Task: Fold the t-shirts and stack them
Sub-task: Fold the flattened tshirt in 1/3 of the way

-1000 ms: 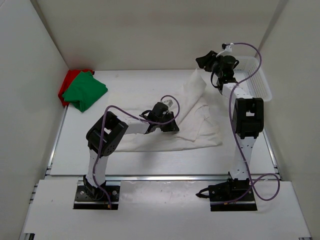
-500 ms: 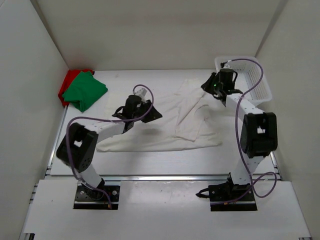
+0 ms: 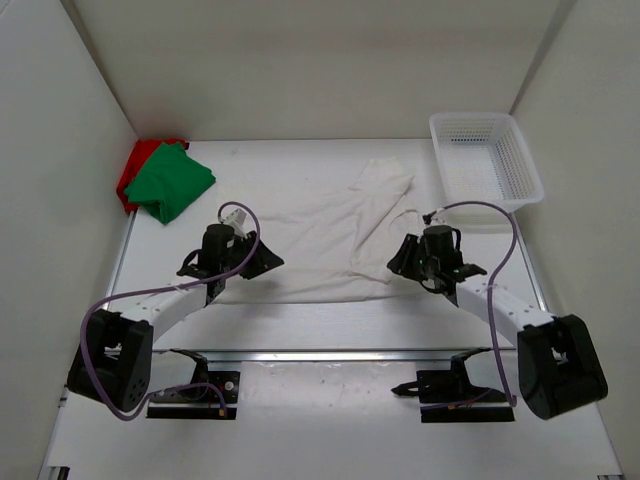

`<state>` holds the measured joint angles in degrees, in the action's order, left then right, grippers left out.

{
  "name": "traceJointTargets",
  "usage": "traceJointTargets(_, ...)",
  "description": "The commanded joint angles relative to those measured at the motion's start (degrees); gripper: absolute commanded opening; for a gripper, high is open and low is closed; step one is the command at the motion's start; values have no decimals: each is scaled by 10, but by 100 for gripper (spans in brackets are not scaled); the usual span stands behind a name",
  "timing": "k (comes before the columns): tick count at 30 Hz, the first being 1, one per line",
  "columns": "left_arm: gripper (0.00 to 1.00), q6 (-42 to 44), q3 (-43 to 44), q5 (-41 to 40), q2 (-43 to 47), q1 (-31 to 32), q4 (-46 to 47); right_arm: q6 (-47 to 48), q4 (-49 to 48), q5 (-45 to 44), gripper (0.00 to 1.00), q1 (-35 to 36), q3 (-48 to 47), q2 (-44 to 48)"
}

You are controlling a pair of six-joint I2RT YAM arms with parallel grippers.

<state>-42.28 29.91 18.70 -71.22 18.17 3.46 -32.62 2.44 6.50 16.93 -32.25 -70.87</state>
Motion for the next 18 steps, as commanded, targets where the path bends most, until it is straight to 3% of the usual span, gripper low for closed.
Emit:
traceJointTargets(1, 42, 5, -16, 11, 11, 5, 22, -17, -3, 2, 32, 2, 56, 53)
traceJointTargets(7, 42, -3, -9, 15, -3, 23, 42, -32, -14, 10, 36, 8, 88, 68)
traceJointTargets(18, 43, -5, -14, 6, -13, 30, 51, -23, -52, 69, 35, 6, 65, 11)
